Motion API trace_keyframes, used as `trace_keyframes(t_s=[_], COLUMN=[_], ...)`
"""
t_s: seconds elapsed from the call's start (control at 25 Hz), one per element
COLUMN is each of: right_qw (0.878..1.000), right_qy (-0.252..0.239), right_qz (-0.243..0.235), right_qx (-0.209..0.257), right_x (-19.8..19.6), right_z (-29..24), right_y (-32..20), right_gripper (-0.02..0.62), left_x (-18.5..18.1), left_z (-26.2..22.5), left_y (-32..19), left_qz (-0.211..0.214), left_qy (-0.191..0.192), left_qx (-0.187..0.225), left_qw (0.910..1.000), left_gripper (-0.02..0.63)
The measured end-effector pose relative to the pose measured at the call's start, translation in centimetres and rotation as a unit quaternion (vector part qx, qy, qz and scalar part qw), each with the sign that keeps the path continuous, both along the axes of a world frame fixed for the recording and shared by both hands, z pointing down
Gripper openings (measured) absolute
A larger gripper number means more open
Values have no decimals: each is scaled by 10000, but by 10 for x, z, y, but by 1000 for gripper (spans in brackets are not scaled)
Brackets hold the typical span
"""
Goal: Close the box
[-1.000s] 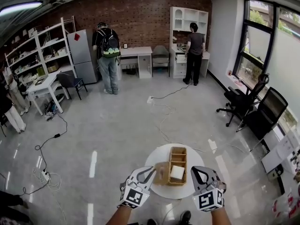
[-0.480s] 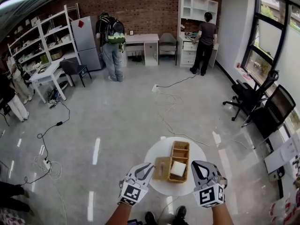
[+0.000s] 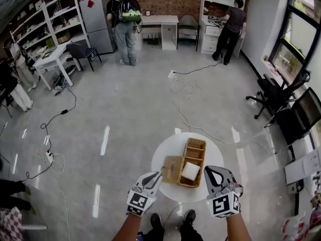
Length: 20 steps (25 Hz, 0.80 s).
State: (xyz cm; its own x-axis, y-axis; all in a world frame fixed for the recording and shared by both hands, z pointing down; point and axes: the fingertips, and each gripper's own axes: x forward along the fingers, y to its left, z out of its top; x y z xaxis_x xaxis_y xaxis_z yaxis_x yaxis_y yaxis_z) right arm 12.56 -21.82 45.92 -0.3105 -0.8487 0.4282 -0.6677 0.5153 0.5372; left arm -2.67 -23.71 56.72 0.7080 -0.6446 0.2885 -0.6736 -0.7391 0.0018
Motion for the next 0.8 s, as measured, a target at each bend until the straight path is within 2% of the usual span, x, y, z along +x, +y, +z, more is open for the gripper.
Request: trace_keyframes(t_s=[0.48, 0.8], right_qw=[9987, 9971], right_qy=[-38, 15], right_qz=[-305, -434], right_qx=[-404, -620], right_x=[4, 7], right_z=[72, 104], right_y=[-28, -43], right_gripper=[-6, -6], left_x=[13, 17], left_z=[86, 140], left_y=[2, 4], left_qz=[-454, -820], left_qy=[277, 653], left_qx=[-837, -1578], left_qw=[9951, 9819], left_gripper=[44, 46])
